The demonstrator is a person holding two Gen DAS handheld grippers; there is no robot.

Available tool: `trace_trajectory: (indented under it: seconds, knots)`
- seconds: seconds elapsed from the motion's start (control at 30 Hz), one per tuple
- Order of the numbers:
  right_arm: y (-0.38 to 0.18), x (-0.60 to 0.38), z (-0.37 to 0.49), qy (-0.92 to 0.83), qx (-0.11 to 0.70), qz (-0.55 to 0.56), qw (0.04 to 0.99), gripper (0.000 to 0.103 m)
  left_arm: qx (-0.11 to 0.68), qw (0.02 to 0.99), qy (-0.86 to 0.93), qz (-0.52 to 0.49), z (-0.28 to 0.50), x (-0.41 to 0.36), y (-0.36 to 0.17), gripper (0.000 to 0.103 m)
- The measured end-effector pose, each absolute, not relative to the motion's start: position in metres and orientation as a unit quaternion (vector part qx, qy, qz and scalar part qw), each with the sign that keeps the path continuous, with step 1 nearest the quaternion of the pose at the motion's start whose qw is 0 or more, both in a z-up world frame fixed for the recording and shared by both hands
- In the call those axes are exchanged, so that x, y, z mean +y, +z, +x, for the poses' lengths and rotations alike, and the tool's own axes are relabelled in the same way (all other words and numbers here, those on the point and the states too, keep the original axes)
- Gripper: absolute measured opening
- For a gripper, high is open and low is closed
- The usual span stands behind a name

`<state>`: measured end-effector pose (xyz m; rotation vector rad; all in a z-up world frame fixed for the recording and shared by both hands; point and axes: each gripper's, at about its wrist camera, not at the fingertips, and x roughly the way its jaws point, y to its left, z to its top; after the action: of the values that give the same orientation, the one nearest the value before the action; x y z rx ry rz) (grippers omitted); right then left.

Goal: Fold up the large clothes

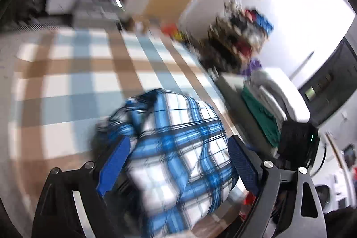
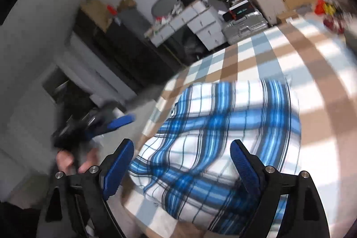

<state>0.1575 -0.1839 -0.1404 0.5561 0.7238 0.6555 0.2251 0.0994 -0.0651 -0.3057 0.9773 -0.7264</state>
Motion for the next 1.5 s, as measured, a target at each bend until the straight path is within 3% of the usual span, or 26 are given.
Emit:
trace_trajectory:
  seconds: [0.2, 0.4, 0.5, 0.53, 0.57, 0.6, 0.73, 1.17, 1.3, 1.4, 1.5]
  knots:
    - [-0.187, -0.211, 0.163, 0.347, 0.304, 0.376, 0.804, 0.091, 0.576, 0.729, -0.325, -0.178, 0.28, 0.085, -0.117, 0.085]
    - [-0.201, -0.22, 0.17, 0.361, 0.261, 0.399, 0.801, 0.092, 0.6, 0.691, -0.33, -0.233, 0.295, 0.09, -0.13, 0.083]
    - [-0.202, -0.221, 0.167, 0.361, 0.254, 0.4, 0.803, 0.091, 0.598, 0.694, -0.328, -0.231, 0.303, 0.091, -0.137, 0.063]
    - [-0.202, -0.222, 0.164, 0.359, 0.252, 0.397, 0.807, 0.091, 0.6, 0.692, -0.326, -0.236, 0.305, 0.094, -0.14, 0.044]
    - [-0.202, -0.221, 0.16, 0.356, 0.251, 0.395, 0.809, 0.092, 0.599, 0.691, -0.325, -0.241, 0.312, 0.094, -0.147, 0.033]
    - [-0.201, -0.219, 0.161, 0.354, 0.255, 0.388, 0.812, 0.092, 0.596, 0.691, -0.326, -0.248, 0.316, 0.101, -0.149, 0.013]
    - [-0.197, -0.213, 0.154, 0.344, 0.261, 0.364, 0.825, 0.092, 0.577, 0.685, -0.341, -0.287, 0.315, 0.119, -0.151, 0.001]
    - [-0.199, -0.21, 0.156, 0.331, 0.267, 0.352, 0.834, 0.092, 0.469, 0.713, -0.356, -0.381, 0.294, 0.193, -0.107, 0.0]
    - [-0.199, -0.209, 0.156, 0.329, 0.266, 0.351, 0.835, 0.092, 0.502, 0.708, -0.375, -0.326, 0.292, 0.16, -0.1, 0.0]
    - [-0.199, -0.209, 0.157, 0.329, 0.266, 0.352, 0.835, 0.092, 0.544, 0.701, -0.361, -0.287, 0.295, 0.132, -0.111, 0.013]
    - [-0.199, -0.209, 0.157, 0.328, 0.266, 0.35, 0.836, 0.092, 0.551, 0.691, -0.368, -0.287, 0.296, 0.121, -0.116, 0.013]
